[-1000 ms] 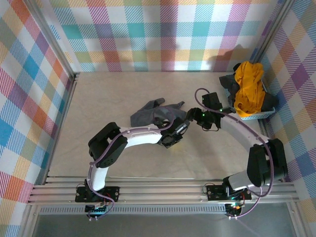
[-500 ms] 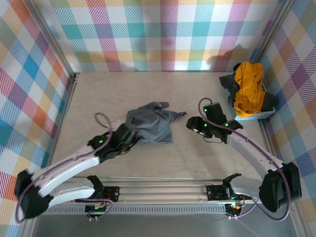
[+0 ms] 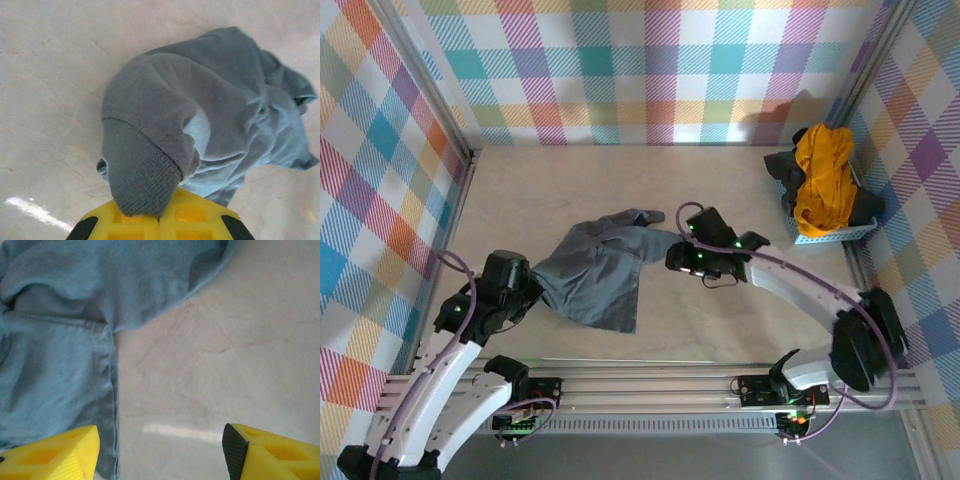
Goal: Fold and stack the t-shirts
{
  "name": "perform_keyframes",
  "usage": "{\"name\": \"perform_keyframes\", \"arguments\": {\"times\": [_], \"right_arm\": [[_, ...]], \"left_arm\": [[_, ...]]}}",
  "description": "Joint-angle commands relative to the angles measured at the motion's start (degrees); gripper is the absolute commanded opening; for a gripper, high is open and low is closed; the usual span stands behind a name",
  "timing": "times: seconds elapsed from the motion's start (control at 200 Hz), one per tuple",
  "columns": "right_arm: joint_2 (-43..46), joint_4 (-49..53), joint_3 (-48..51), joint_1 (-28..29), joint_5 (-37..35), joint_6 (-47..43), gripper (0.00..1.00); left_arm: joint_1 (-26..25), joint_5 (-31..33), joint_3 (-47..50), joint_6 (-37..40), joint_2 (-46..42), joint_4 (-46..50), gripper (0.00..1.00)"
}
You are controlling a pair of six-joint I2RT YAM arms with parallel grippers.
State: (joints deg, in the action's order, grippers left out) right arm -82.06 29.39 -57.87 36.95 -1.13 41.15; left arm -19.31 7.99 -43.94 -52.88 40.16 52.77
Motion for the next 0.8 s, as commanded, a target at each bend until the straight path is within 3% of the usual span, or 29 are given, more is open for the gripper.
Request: {"name": "perform_keyframes", "arguments": {"times": [0.0, 0.15, 0.37, 0.57, 0.735, 0.795], "right_arm": [[-6.55, -1.69, -3.56, -3.35, 0.49, -3.85, 0.67], [-13.67, -4.21, -6.85, -8.47, 0.20, -4.20, 0.65], [-26.03, -4.44, -14.42, -11.69, 0.23, -4.26, 0.61], [-30.08, -6.04, -17.30, -13.49, 0.78, -3.46, 0.28], [-26.11, -5.05, -17.52, -15.09, -0.44, -3.35, 0.00], [-23.61, -3.08, -17.88, -15.66, -1.88, -3.45, 0.00]], "left_arm": [[1.83, 0.48, -3.25, 3.72, 1.28, 3.06, 0.00], [5.05, 5.88, -6.17, 7.06, 7.26, 5.77, 0.00], [11.83, 1.60, -4.79, 11.56, 11.58, 1.42, 0.00], [19.40, -1.85, -5.43, 15.00, 16.26, -0.68, 0.00], [23.53, -6.12, -7.72, 16.43, 22.24, -4.93, 0.00], [24.71, -7.35, -9.75, 17.00, 25.61, -6.52, 0.00]]}}
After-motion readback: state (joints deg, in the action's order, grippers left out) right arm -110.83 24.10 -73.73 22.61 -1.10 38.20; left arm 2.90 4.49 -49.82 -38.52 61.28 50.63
